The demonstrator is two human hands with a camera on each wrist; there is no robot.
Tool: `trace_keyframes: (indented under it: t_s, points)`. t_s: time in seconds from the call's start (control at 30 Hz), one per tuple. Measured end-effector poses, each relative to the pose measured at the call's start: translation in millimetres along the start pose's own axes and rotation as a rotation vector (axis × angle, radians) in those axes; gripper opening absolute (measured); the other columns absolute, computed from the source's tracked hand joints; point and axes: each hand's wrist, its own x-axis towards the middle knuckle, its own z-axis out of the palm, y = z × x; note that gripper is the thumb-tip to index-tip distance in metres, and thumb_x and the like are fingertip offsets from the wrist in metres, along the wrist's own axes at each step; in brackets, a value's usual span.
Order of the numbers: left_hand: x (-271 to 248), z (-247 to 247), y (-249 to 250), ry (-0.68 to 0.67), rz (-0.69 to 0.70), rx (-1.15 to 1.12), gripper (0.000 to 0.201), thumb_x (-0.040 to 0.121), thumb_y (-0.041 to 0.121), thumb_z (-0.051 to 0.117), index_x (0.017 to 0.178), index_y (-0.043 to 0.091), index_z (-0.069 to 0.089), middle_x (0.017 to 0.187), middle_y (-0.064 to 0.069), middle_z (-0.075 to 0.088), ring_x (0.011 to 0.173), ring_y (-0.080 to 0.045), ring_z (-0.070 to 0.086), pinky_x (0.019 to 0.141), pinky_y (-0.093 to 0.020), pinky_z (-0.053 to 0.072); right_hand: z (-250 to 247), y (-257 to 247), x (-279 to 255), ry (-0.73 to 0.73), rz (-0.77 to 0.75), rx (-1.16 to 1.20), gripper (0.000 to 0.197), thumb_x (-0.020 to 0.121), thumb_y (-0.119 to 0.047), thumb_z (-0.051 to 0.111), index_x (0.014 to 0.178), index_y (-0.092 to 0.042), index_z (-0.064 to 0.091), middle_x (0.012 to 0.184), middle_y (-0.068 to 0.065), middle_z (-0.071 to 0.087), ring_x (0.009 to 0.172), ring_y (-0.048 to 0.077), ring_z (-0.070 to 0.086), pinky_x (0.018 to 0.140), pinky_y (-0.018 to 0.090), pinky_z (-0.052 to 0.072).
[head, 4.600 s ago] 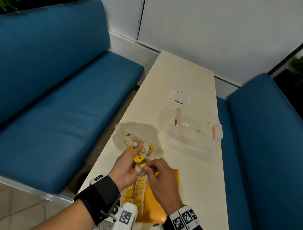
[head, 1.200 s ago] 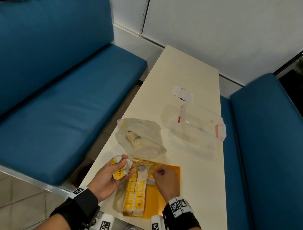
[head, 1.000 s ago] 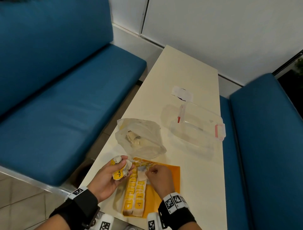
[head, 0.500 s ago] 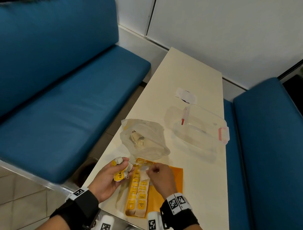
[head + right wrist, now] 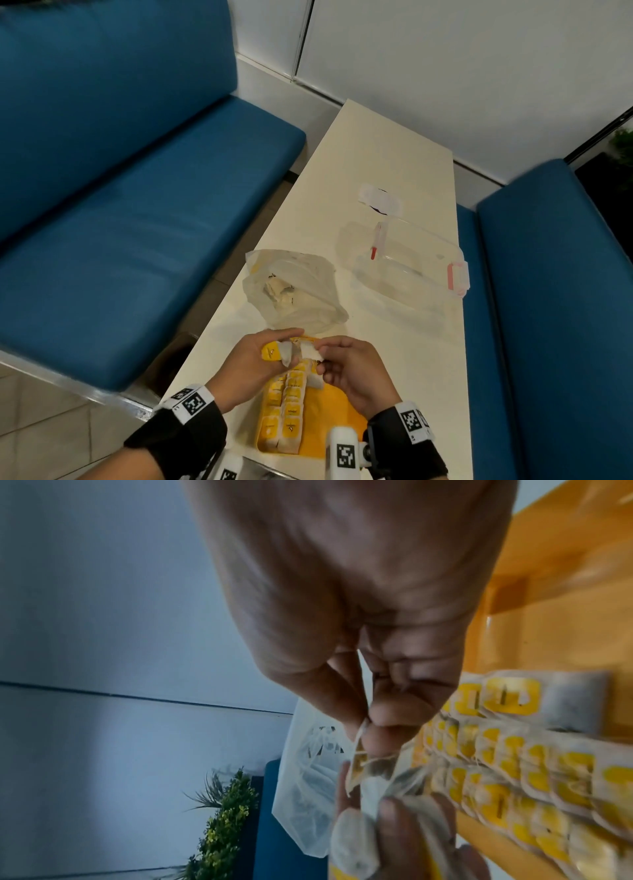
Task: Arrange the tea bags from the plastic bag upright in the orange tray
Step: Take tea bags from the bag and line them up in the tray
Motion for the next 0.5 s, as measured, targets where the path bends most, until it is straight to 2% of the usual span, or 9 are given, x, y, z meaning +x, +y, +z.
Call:
trace_keyframes:
  t_s: [0.1,0.13,0.2,0.27,0.33,0.37,0.43,0.5]
  points:
    - [2,7,-5,-0.034,0.023,0.1,0.043,0.08,0.009,0.084,0.112,0.036,0.076,0.109,0.026,0.072,0.108,0.007,0.063,0.093,-0.01,0.046,0,1,-3,-0.032,0.031,0.091,0.023,0.089,0.013,0.048,0.103,0.016,0.066,0.07,0.022,0.061,0.058,0.024,0.06,0.053,0.027,0.048]
    - [2,10,-5,-0.009,0.021,0.123,0.037,0.079,0.011,0.085,0.107,0.035,0.077,0.105,0.026,0.072,0.104,0.007,0.064,0.09,-0.009,0.046,0,1,-4,-0.05,0.036,0.107,0.025,0.088,0.015,0.046,0.104,0.017,0.065,0.072,0.023,0.061,0.059,0.024,0.061,0.054,0.027,0.049]
    - [3,12,-6,0.053,-0.002,0.133,0.023,0.078,0.018,0.086,0.095,0.032,0.079,0.098,0.021,0.074,0.097,0.002,0.068,0.086,-0.015,0.051,0,3,-6,-0.078,0.029,0.11,0.024,0.087,0.016,0.05,0.106,0.016,0.065,0.076,0.024,0.062,0.062,0.024,0.061,0.056,0.027,0.05]
    - [5,13,-5,0.072,-0.037,0.097,0.017,0.078,0.021,0.087,0.092,0.028,0.08,0.095,0.013,0.077,0.093,-0.005,0.071,0.084,-0.025,0.056,1,7,-6,-0.048,-0.065,-0.025,0.019,0.085,0.01,0.062,0.102,0.007,0.071,0.075,0.019,0.063,0.062,0.021,0.059,0.055,0.027,0.047]
    - [5,13,-4,0.051,-0.055,0.08,0.017,0.079,0.022,0.086,0.094,0.026,0.08,0.094,0.008,0.078,0.09,-0.009,0.072,0.083,-0.029,0.058,1,10,-4,0.049,-0.243,-0.286,0.015,0.08,0.0,0.073,0.089,-0.012,0.077,0.073,0.013,0.065,0.062,0.013,0.058,0.057,0.028,0.047]
    - [6,12,-4,0.038,-0.059,0.082,0.019,0.079,0.024,0.086,0.096,0.025,0.08,0.095,0.007,0.078,0.09,-0.009,0.073,0.083,-0.029,0.059,1,11,-2,0.093,-0.323,-0.393,0.016,0.078,-0.004,0.076,0.083,-0.018,0.077,0.077,0.011,0.066,0.064,0.009,0.057,0.061,0.026,0.049]
    - [6,11,-3,0.016,-0.065,0.082,0.021,0.079,0.027,0.086,0.099,0.025,0.08,0.096,0.007,0.079,0.091,-0.009,0.073,0.083,-0.029,0.059,1,11,1,0.147,-0.417,-0.498,0.017,0.076,-0.007,0.078,0.077,-0.024,0.075,0.086,0.003,0.068,0.065,0.003,0.054,0.064,0.017,0.048]
    - [6,11,-2,-0.003,-0.066,0.033,0.02,0.081,0.025,0.085,0.1,0.024,0.08,0.097,0.005,0.079,0.093,-0.011,0.074,0.084,-0.03,0.06,-2,9,3,0.157,-0.453,-0.526,0.014,0.077,-0.007,0.078,0.077,-0.021,0.075,0.084,-0.004,0.07,0.062,0.0,0.053,0.062,0.014,0.045]
